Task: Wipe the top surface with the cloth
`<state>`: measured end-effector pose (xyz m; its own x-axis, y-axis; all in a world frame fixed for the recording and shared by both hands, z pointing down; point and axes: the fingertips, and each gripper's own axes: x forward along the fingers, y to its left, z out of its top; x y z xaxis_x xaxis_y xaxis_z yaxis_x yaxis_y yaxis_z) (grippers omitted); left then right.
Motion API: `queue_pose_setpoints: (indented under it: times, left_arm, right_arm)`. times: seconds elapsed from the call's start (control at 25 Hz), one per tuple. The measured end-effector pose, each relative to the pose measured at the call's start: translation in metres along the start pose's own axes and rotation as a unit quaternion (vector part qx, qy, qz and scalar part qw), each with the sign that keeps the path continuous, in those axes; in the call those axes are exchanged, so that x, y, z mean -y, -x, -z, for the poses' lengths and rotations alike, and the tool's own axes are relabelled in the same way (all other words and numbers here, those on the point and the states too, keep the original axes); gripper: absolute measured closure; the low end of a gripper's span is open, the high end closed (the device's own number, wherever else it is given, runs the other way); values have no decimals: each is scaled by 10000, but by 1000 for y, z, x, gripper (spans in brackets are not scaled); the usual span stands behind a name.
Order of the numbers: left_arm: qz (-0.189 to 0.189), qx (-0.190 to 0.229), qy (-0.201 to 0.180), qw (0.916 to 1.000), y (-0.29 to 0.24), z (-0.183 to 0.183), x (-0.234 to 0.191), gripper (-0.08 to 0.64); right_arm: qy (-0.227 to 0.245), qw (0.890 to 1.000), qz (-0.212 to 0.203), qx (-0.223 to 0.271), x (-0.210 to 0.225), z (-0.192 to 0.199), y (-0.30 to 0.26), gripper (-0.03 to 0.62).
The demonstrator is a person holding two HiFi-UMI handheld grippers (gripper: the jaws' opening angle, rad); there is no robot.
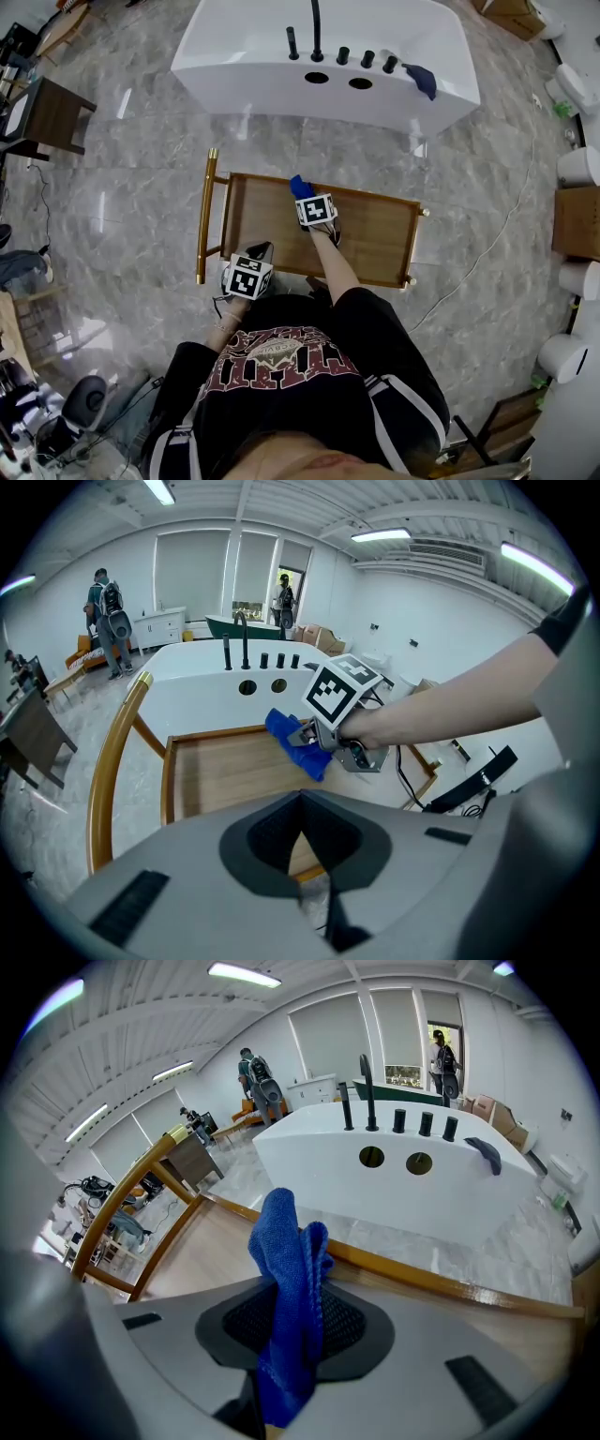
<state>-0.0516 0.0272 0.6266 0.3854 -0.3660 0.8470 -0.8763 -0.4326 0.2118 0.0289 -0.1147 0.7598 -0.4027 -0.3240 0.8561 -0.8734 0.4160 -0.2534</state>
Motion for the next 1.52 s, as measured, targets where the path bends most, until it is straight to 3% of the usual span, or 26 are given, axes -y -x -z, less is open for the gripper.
queue_pose_setpoints:
  times: [1.52]
  left_arm:
    - [213, -80, -169, 9996, -30, -19, 60, 512]
  right_arm:
    - [-356, 9990, 260, 50, 82, 35, 44, 488]
